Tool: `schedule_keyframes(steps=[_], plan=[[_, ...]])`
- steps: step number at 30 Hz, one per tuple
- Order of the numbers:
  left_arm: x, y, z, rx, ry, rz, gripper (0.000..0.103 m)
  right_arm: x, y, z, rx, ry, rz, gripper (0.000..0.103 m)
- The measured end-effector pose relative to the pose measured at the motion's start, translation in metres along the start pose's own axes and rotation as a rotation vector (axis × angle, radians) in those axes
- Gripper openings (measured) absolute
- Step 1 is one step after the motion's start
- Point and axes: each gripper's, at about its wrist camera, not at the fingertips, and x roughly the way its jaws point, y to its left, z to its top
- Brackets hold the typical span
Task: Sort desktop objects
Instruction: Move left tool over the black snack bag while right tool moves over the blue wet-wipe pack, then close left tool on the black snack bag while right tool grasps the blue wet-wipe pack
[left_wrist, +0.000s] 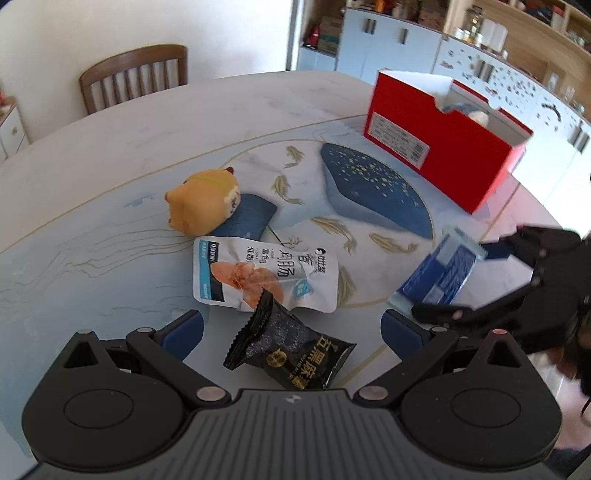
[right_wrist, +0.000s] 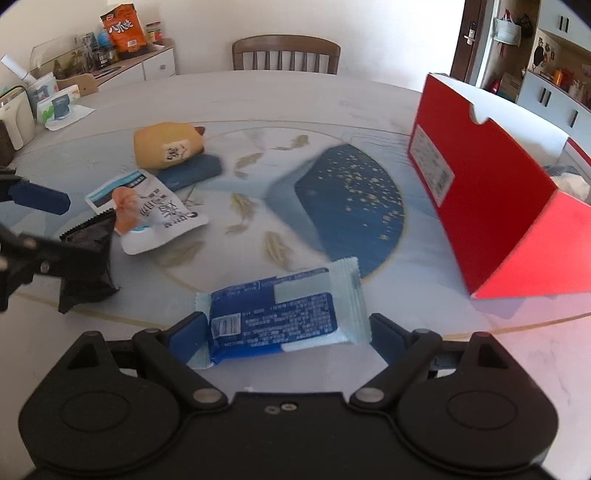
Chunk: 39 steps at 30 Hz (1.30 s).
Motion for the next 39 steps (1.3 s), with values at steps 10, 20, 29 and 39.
schedule_keyframes(steps=[10, 20, 29, 39], plan=[[0.015, -0.009, -0.013, 0.131, 0.004, 0.013, 0.103, 0.004, 0.002, 0.003, -0.022, -0.024, 0.000, 0.096], [0.022, -0.011, -0.017, 0.134, 0.020, 0.016, 0.081, 0.004, 0.000, 0.003, 0.003, -0.021, 0.041, 0.080], [0.019, -0.012, -0.017, 0.114, 0.014, 0.013, 0.061, 0.000, -0.006, 0.004, 0.062, -0.026, 0.064, 0.071], [0.015, -0.017, -0.016, 0.079, 0.008, 0.002, 0.055, -0.007, -0.015, 0.004, 0.098, -0.038, 0.096, 0.057]])
